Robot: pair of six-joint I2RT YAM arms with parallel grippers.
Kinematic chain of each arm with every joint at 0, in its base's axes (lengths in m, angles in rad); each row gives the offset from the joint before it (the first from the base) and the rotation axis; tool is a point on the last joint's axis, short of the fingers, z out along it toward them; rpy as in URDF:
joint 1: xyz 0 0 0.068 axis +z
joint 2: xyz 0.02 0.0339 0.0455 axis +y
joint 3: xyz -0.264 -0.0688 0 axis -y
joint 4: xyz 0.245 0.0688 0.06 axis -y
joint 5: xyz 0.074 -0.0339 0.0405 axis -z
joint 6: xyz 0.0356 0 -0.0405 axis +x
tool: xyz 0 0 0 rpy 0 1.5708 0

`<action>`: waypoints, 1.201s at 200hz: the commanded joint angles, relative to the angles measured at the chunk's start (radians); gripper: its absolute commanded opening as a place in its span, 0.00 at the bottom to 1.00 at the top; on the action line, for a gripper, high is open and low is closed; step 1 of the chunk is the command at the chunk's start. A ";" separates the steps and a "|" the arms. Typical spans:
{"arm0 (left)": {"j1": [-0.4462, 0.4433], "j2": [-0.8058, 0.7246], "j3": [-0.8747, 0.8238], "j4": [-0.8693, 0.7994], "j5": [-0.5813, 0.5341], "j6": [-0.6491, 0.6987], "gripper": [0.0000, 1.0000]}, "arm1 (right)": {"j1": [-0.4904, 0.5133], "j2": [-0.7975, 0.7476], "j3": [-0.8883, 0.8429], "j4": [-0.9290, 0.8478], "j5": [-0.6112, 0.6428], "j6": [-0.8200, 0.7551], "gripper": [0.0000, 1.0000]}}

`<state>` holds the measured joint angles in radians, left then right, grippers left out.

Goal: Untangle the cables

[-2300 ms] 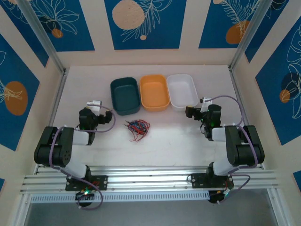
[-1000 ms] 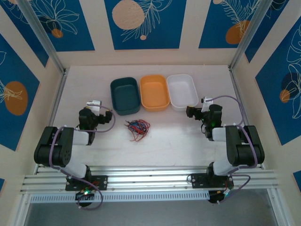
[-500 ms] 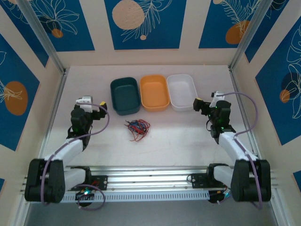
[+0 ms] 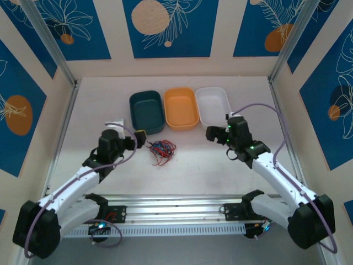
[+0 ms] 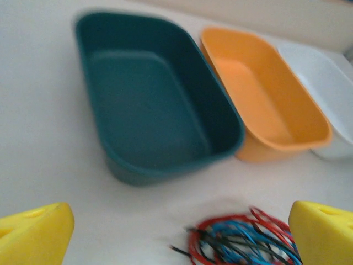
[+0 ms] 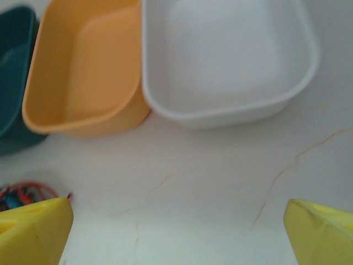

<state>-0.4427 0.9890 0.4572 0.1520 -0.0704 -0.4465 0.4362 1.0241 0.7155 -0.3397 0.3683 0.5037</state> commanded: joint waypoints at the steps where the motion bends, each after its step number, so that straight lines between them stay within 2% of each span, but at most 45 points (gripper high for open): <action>1: -0.078 0.102 0.051 -0.013 -0.048 -0.084 1.00 | 0.088 0.048 0.058 -0.107 0.062 0.114 0.96; 26: -0.154 0.250 0.122 -0.012 -0.048 -0.068 0.99 | 0.163 0.116 0.107 -0.128 0.071 0.161 0.94; 49: -0.181 0.348 0.152 0.026 -0.017 -0.074 0.89 | 0.196 0.177 0.156 -0.138 0.041 0.186 0.88; 87: -0.195 0.377 0.098 0.003 0.009 -0.085 0.57 | 0.211 0.277 0.226 -0.150 -0.068 0.238 0.76; 118: -0.202 0.337 -0.031 0.031 0.058 -0.120 0.38 | 0.235 0.374 0.294 -0.153 -0.152 0.231 0.66; 144: -0.208 0.302 -0.120 0.087 0.081 -0.143 0.33 | 0.259 0.470 0.369 -0.160 -0.231 0.203 0.56; 175: -0.208 0.295 -0.144 0.135 0.078 -0.145 0.27 | 0.305 0.590 0.481 -0.206 -0.300 0.165 0.42; 207: -0.208 0.296 -0.140 0.187 0.077 -0.153 0.23 | 0.358 0.663 0.571 -0.258 -0.306 0.153 0.35; 240: -0.209 0.296 -0.138 0.178 0.072 -0.153 0.20 | 0.393 0.677 0.593 -0.258 -0.303 0.171 0.35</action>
<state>-0.6399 1.2907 0.3222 0.3111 -0.0113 -0.5945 0.8108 1.6924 1.2751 -0.5560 0.0967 0.6739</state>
